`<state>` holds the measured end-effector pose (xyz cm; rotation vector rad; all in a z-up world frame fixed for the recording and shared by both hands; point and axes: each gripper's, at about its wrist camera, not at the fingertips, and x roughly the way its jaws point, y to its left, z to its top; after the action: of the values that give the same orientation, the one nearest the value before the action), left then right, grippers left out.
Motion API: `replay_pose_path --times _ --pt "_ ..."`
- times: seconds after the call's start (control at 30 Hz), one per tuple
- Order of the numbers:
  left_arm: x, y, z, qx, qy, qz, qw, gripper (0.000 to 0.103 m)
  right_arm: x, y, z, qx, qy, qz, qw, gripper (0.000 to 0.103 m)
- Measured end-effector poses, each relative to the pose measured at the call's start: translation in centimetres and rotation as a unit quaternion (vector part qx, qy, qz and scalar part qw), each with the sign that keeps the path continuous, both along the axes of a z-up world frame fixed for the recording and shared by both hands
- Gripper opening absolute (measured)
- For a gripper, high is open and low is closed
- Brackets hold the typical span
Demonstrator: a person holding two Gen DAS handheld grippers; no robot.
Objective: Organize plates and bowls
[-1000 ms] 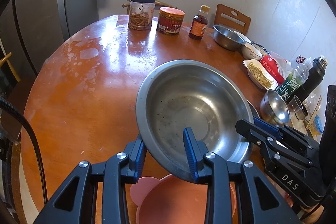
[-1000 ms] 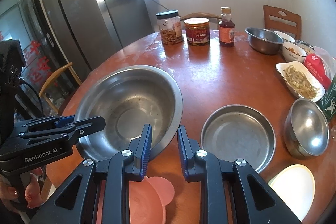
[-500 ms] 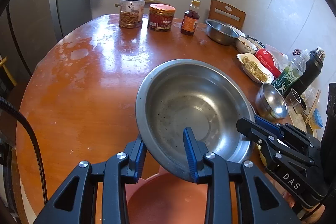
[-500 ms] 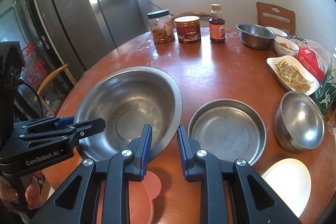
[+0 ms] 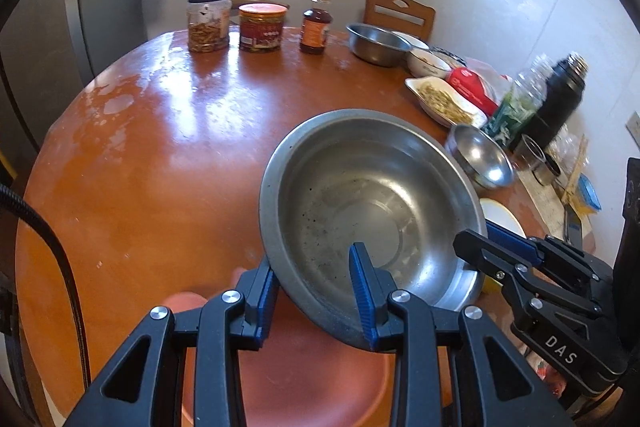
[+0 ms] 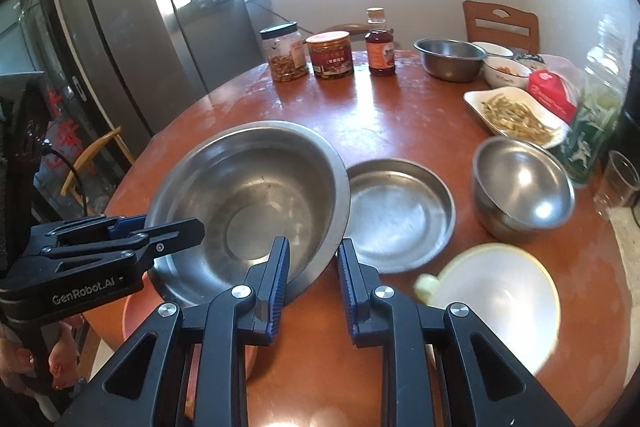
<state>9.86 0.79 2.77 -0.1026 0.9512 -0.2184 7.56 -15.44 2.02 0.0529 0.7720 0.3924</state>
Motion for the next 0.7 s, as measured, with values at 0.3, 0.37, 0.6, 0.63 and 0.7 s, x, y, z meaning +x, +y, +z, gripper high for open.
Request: replay_pose_path --times 0.3,0.37,0.6,0.63,0.7 --pt "-3.5 -2.7 -1.0 0.008 0.013 -0.027 0.9995 0.035 -4.1 -2.6 -0.8 0.002 0.008 -0.007 1.000 0.025" --pt "-4.2 -3.2 -1.2 0.010 0.016 -0.033 0.9993 0.035 -4.9 -3.1 -1.1 0.004 0.011 -0.007 1.000 0.025" --pt "-6.4 -4.8 -1.8 0.022 0.021 -0.049 0.9983 0.035 -6.7 -4.5 -2.0 0.007 0.022 -0.012 1.000 0.025" --pt "-6.5 -5.0 -1.8 0.025 0.022 -0.050 0.9982 0.035 -6.8 -4.7 -2.1 0.008 0.023 -0.012 1.000 0.025" --pt "-6.8 -5.5 -1.9 0.029 0.024 -0.054 0.9978 0.035 -7.1 -5.0 -2.4 0.008 0.027 -0.014 1.000 0.025"
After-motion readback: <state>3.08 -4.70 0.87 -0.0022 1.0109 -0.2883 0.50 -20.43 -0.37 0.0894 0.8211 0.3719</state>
